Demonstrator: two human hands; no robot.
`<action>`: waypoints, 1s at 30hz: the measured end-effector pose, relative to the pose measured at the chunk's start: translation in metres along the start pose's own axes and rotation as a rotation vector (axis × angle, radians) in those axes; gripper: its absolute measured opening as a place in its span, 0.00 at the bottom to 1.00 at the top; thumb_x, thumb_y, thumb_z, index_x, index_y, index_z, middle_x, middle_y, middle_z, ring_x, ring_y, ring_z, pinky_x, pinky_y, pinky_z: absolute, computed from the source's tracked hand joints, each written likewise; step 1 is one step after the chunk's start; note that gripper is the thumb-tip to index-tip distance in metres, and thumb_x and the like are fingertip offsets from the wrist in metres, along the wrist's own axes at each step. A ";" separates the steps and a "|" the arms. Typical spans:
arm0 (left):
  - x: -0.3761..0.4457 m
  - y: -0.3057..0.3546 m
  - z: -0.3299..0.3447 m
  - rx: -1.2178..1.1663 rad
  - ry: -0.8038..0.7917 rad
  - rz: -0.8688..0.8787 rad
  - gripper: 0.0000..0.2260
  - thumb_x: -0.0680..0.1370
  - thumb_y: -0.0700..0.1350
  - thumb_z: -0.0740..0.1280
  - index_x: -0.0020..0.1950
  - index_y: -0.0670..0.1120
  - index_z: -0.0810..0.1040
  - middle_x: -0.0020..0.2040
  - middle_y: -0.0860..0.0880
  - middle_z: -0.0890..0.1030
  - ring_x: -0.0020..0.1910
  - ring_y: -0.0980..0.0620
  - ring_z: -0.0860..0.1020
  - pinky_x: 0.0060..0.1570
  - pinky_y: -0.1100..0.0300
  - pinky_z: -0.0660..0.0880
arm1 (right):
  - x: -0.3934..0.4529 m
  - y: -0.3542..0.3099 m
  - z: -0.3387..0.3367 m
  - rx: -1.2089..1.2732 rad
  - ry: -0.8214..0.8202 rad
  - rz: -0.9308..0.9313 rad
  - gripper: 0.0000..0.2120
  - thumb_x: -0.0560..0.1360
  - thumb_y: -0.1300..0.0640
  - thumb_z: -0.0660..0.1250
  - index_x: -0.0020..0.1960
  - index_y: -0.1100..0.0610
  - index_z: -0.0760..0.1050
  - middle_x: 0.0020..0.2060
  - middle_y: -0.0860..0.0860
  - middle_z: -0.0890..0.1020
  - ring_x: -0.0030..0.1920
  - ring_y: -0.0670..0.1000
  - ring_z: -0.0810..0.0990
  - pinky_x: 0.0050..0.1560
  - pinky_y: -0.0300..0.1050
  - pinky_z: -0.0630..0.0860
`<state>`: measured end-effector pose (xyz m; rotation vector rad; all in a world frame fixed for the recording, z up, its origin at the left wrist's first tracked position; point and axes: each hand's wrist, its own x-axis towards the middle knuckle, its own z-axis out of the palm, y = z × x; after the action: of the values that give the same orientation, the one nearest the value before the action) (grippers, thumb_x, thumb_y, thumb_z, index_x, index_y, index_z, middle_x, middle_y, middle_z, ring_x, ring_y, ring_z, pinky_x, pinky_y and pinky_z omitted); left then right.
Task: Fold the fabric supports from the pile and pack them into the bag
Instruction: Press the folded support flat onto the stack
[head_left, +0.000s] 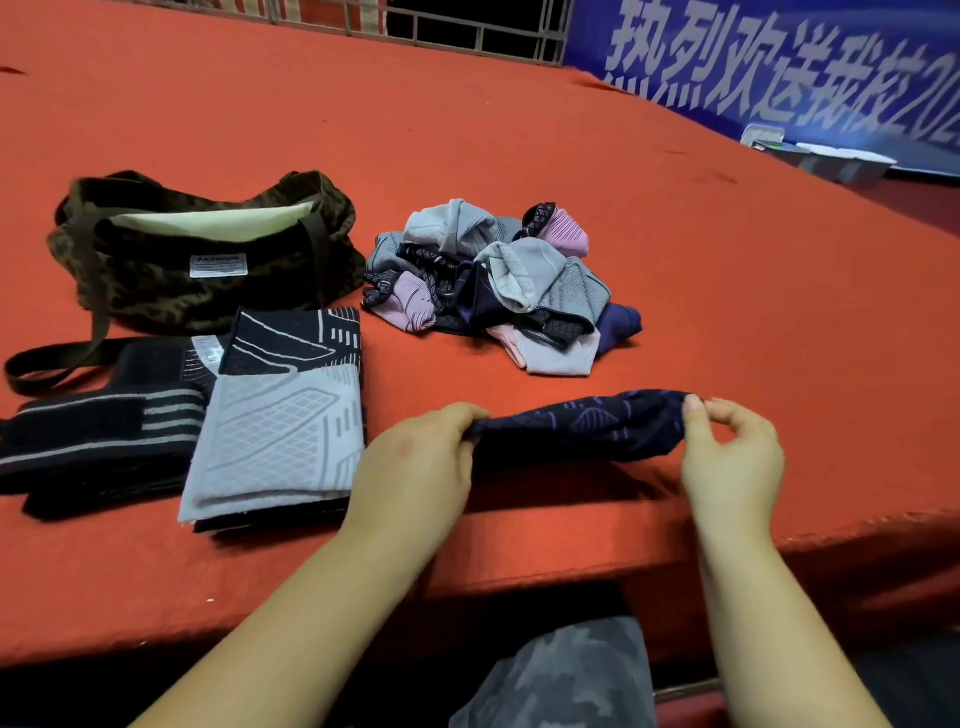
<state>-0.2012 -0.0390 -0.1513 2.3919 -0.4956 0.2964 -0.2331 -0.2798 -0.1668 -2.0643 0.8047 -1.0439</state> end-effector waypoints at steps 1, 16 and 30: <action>0.003 0.000 -0.006 -0.018 0.012 -0.020 0.14 0.75 0.40 0.63 0.57 0.55 0.79 0.50 0.51 0.83 0.52 0.46 0.79 0.50 0.54 0.72 | 0.005 0.002 -0.006 0.012 0.012 0.029 0.11 0.75 0.51 0.65 0.46 0.59 0.79 0.52 0.59 0.81 0.56 0.60 0.77 0.61 0.52 0.69; 0.018 -0.009 -0.022 -0.400 0.014 -0.269 0.06 0.76 0.50 0.67 0.50 0.54 0.72 0.32 0.53 0.69 0.34 0.53 0.70 0.35 0.59 0.65 | 0.008 -0.021 -0.028 0.148 -0.230 0.072 0.11 0.75 0.51 0.68 0.49 0.59 0.75 0.30 0.47 0.75 0.34 0.50 0.73 0.36 0.42 0.62; 0.006 -0.022 0.005 -0.008 -0.209 -0.261 0.29 0.71 0.35 0.67 0.71 0.49 0.66 0.66 0.48 0.74 0.58 0.47 0.76 0.61 0.55 0.70 | -0.009 0.031 -0.011 0.031 -0.564 0.205 0.06 0.70 0.62 0.74 0.43 0.57 0.77 0.37 0.52 0.82 0.38 0.51 0.79 0.39 0.33 0.72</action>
<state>-0.1858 -0.0285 -0.1659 2.4571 -0.2702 -0.0726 -0.2543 -0.2942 -0.1904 -2.0462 0.6761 -0.3270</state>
